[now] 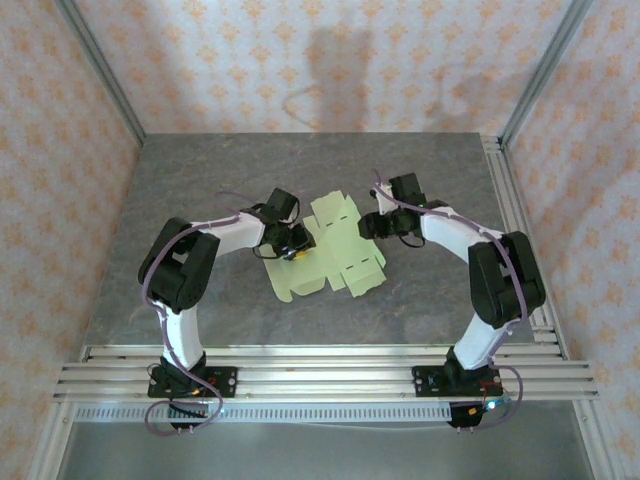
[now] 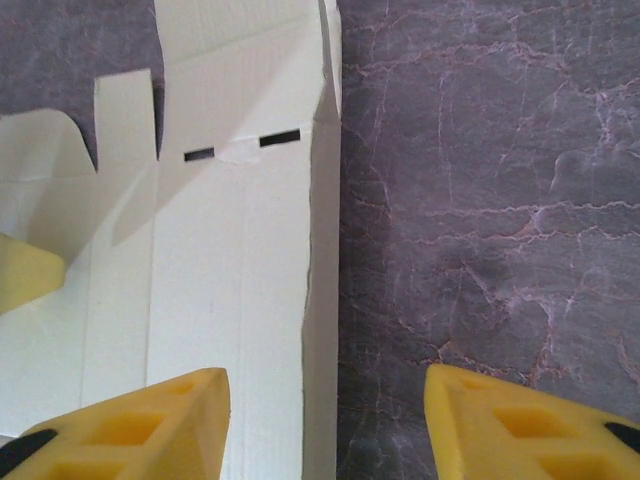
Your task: Fold the paper box
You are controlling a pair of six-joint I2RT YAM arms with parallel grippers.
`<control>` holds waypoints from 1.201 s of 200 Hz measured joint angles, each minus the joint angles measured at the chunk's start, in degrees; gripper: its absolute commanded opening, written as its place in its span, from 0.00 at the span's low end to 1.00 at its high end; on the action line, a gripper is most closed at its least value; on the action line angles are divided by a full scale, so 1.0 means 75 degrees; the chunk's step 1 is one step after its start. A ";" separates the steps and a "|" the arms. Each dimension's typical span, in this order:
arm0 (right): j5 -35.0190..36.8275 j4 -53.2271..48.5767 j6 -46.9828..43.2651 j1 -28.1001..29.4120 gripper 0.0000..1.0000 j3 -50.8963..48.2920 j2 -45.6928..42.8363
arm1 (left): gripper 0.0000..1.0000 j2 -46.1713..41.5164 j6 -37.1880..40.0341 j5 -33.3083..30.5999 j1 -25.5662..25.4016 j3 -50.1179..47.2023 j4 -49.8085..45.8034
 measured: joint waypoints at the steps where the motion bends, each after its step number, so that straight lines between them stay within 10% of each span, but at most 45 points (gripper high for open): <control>1: 0.0003 0.0000 -0.0017 0.0006 0.48 0.0000 0.0003 | 0.31 -0.0003 0.0000 0.0000 0.0000 0.0000 0.0000; 240: 0.1102 0.1000 0.0734 0.0472 0.17 -0.1003 -0.0262 | 0.31 0.0003 0.0000 0.0000 0.0000 0.0055 -0.0085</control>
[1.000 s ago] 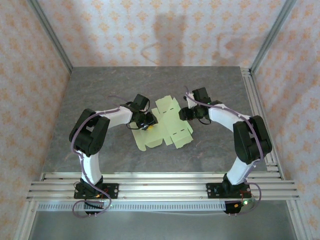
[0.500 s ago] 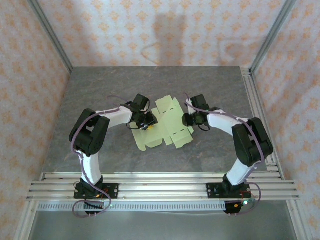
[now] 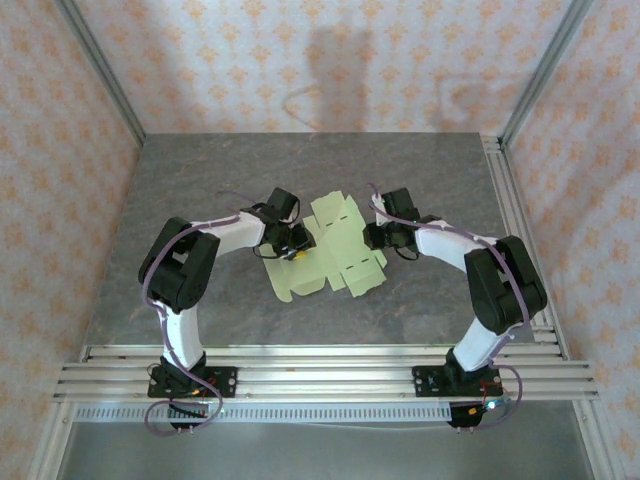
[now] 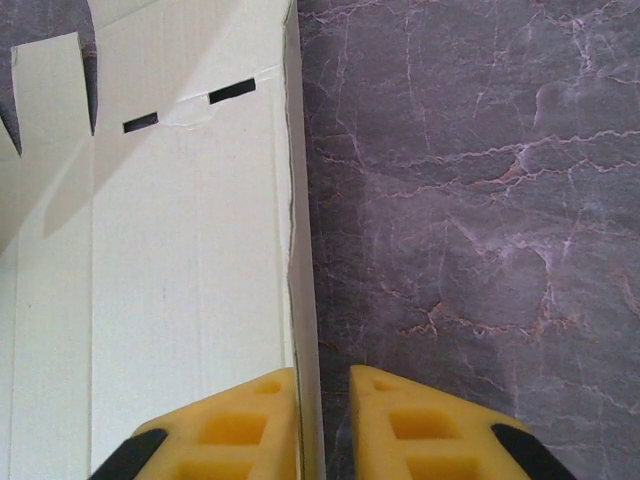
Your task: Fold the paper box
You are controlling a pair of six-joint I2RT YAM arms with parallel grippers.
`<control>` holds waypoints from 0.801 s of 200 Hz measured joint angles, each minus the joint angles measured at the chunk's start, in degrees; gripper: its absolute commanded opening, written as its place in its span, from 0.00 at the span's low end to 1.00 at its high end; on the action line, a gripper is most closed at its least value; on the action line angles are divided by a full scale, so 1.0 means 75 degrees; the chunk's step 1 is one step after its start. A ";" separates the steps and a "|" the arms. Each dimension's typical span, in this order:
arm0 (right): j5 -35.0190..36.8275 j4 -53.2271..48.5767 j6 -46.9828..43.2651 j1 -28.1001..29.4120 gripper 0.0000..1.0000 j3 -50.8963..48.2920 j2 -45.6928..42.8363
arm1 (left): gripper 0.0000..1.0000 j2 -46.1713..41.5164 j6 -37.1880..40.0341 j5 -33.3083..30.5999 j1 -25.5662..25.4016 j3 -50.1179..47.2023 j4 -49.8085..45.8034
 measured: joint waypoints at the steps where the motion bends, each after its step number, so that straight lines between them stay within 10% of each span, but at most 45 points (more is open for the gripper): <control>1: 0.0003 0.0000 -0.0003 0.0000 0.16 0.0000 0.0006 | 0.31 0.0000 0.0000 0.0003 0.0000 0.0000 0.0000; 34: -0.0009 -0.0006 -0.0012 0.0000 0.00 0.0003 0.0108 | 0.33 0.0000 0.0003 0.0003 0.0000 0.0020 -0.0023; 160: 0.1612 0.0854 -0.0941 0.1422 0.00 -0.0481 -0.0431 | 0.86 -0.0650 0.0525 -0.0297 0.0000 0.2428 -0.1926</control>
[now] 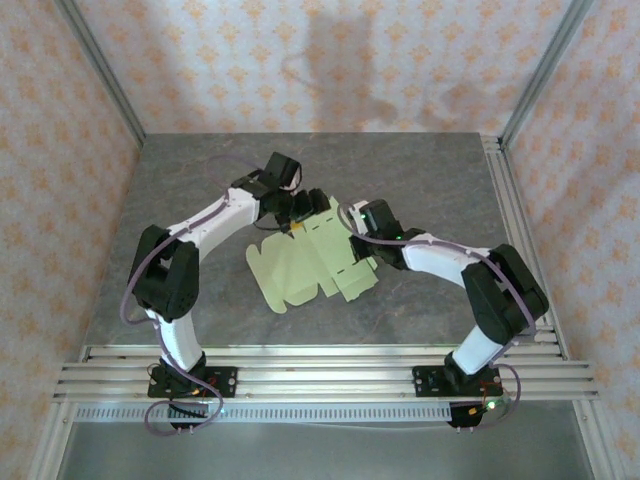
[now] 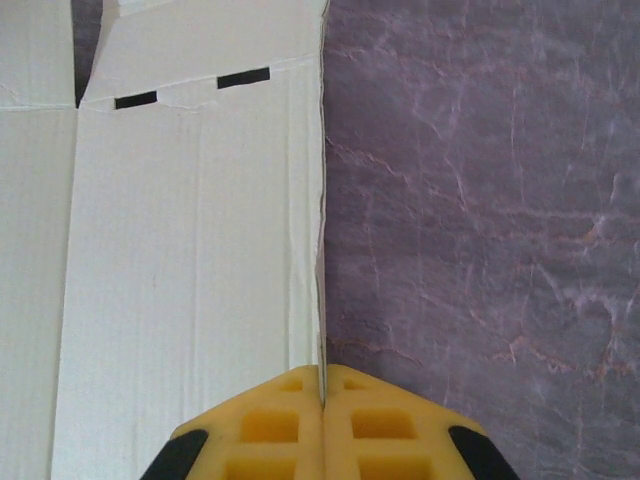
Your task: Fold the paper box
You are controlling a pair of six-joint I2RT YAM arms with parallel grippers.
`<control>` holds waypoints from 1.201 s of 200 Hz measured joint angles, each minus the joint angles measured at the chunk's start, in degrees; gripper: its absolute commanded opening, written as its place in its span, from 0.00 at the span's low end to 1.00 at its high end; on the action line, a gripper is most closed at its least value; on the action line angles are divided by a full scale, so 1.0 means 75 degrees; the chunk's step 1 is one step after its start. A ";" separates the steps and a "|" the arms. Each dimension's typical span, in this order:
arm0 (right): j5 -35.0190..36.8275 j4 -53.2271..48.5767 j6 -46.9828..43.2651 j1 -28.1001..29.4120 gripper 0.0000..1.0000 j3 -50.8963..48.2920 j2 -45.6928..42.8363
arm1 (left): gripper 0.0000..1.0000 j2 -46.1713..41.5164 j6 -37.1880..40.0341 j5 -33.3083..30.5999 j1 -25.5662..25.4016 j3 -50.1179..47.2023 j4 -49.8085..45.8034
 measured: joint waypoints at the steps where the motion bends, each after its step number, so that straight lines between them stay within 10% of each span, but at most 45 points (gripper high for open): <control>1: 0.0017 0.0006 -0.0012 0.0012 0.00 0.0000 -0.0003 | 0.86 0.0000 0.0003 -0.0006 0.0000 0.0026 -0.0015; 78: 0.1064 0.0510 -0.1014 0.0650 0.00 -0.0082 -0.0093 | 0.92 0.1655 0.1743 -0.0504 0.0000 0.3611 -0.1737; 142: 0.1582 0.0682 -0.1300 0.0941 0.00 -0.0082 -0.0041 | 0.78 0.3856 0.3112 -0.0213 0.0000 0.6263 -0.3203; 240: 0.2078 0.0682 -0.1419 0.0941 0.00 0.0020 0.0353 | 0.57 0.3987 0.3433 0.0163 0.0003 0.6161 -0.3783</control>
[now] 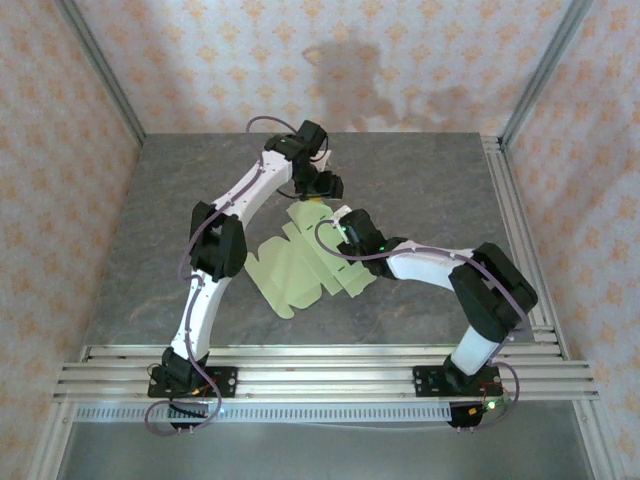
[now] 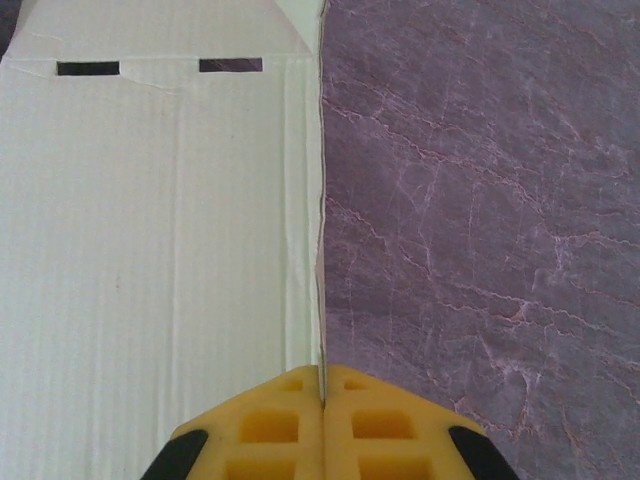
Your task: Fold the paper box
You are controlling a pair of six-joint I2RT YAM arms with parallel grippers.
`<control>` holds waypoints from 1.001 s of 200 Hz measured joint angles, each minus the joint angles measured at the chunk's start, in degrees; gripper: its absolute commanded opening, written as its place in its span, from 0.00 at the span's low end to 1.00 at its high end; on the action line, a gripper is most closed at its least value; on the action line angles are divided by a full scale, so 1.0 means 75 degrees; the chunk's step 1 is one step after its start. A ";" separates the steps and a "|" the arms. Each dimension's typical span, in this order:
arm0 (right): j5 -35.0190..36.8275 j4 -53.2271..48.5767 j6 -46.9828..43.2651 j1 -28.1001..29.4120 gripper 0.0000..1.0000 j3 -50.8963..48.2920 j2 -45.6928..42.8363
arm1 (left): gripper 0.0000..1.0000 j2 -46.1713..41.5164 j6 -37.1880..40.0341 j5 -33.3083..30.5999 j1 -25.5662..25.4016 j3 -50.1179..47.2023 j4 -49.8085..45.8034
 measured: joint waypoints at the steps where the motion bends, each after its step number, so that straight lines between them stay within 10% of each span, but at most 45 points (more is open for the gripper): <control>1: 0.0003 0.0003 -0.0006 0.0000 0.00 0.0003 0.0000 | 0.57 0.0000 0.0000 0.0000 0.0000 0.0000 0.0000; 200: 0.0096 0.0003 -0.0189 0.0000 0.00 0.0134 0.0000 | 0.30 -0.0175 -0.1387 0.0519 -0.0154 -0.1192 0.0729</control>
